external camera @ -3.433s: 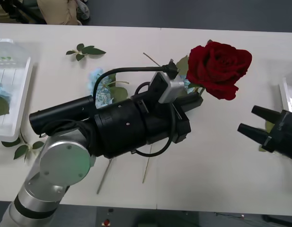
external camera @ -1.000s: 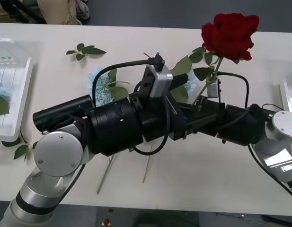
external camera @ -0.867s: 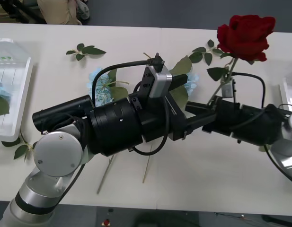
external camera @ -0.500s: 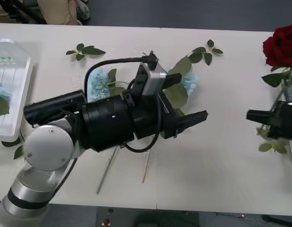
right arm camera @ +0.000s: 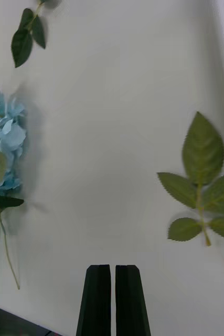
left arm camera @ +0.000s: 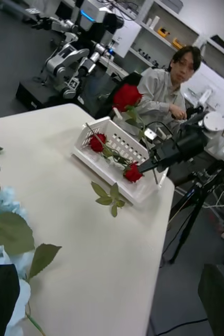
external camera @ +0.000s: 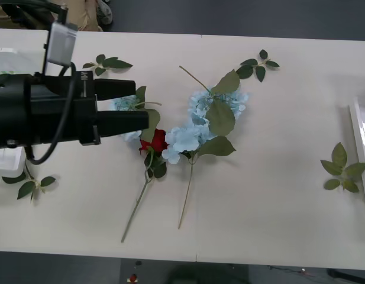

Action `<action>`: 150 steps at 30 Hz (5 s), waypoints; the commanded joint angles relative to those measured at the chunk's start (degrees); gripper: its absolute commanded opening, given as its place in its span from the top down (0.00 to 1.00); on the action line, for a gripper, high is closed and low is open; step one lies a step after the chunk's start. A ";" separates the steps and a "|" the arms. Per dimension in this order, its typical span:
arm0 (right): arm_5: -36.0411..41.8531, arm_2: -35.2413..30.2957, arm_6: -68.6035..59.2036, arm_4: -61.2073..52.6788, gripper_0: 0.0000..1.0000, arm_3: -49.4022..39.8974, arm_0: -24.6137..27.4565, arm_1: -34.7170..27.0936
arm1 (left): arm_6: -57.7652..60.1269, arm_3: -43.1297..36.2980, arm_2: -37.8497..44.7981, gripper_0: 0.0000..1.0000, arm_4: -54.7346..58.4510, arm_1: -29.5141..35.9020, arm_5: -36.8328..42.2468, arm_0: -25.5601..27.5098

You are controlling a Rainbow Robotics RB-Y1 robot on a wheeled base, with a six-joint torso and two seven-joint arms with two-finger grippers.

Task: Put the red flowers into the right box and the blue flowers into the left box

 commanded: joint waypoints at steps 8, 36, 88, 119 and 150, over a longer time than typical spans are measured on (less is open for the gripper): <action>-10.03 8.95 -12.66 9.44 1.00 15.18 -9.43 -12.91 | 29.47 18.74 4.83 0.00 1.31 3.91 3.13 -1.18; -10.56 22.40 -13.28 19.37 0.22 25.90 -16.28 -15.63 | 63.22 58.37 -10.46 0.00 -11.26 4.00 -15.68 -22.10; 17.39 39.27 -93.87 24.99 0.17 62.29 -87.83 23.13 | 54.87 42.38 -19.08 1.00 -1.59 19.99 -7.94 -21.92; 6.41 33.56 -90.89 28.42 0.60 71.78 -87.65 31.56 | -8.15 54.07 -20.92 1.00 -44.22 41.18 -6.18 -22.36; 12.47 33.29 -74.71 29.83 1.00 71.87 -87.65 27.61 | -7.27 62.59 -21.36 0.19 -54.68 35.02 -10.49 -21.92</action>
